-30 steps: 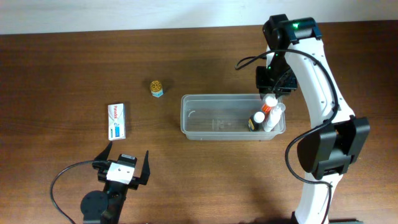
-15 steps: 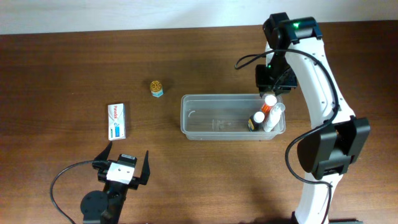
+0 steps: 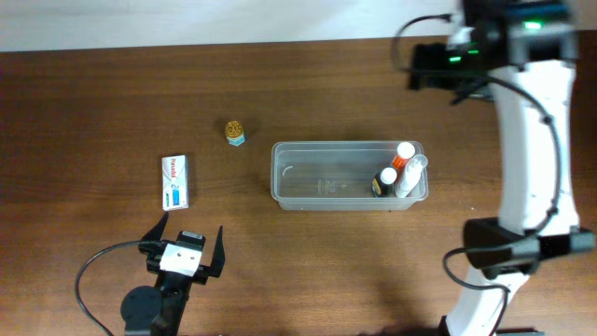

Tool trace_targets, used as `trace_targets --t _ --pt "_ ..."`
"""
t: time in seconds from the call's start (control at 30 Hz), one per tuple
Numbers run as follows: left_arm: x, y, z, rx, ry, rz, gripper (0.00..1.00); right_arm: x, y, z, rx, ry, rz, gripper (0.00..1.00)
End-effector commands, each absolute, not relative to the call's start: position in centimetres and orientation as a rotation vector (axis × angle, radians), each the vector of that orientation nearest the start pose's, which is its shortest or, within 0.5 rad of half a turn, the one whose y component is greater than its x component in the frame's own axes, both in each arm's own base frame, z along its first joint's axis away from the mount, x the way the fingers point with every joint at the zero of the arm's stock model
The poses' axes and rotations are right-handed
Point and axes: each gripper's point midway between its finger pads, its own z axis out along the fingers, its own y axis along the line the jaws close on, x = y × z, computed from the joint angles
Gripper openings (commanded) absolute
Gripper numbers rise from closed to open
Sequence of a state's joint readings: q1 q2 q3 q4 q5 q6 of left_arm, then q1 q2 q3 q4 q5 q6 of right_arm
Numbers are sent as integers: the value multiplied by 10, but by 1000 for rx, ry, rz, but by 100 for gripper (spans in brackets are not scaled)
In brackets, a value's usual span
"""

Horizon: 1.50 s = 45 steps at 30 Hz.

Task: Pack container
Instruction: 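Open the right gripper and raise it away to the right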

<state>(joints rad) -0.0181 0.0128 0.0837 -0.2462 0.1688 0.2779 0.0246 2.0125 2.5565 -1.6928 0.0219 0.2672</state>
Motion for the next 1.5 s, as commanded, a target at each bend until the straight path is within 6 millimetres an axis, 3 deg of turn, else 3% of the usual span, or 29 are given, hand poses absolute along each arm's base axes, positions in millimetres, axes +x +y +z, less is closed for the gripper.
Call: trace_targets --t 0.0,0.13,0.3,0.5,0.67,1.27,1.47 --pt "235 -33 151 392 1697 52 99 403 -43 321 544 2625 50 98" --pt "235 -33 151 392 1697 52 99 392 -97 318 729 2593 27 98" --pt "235 -33 151 392 1697 52 99 372 -151 298 939 2599 -7 98" --pt "235 -33 151 392 1697 52 99 350 -185 275 1098 2626 -23 98" --pt "235 -33 151 392 1697 52 99 343 -191 263 1145 2655 -22 98" --pt "236 -29 151 375 1702 74 99 343 -190 263 1144 2656 -21 98" --pt "238 -32 175 378 1601 74 99 343 -190 263 1144 2656 -21 98"
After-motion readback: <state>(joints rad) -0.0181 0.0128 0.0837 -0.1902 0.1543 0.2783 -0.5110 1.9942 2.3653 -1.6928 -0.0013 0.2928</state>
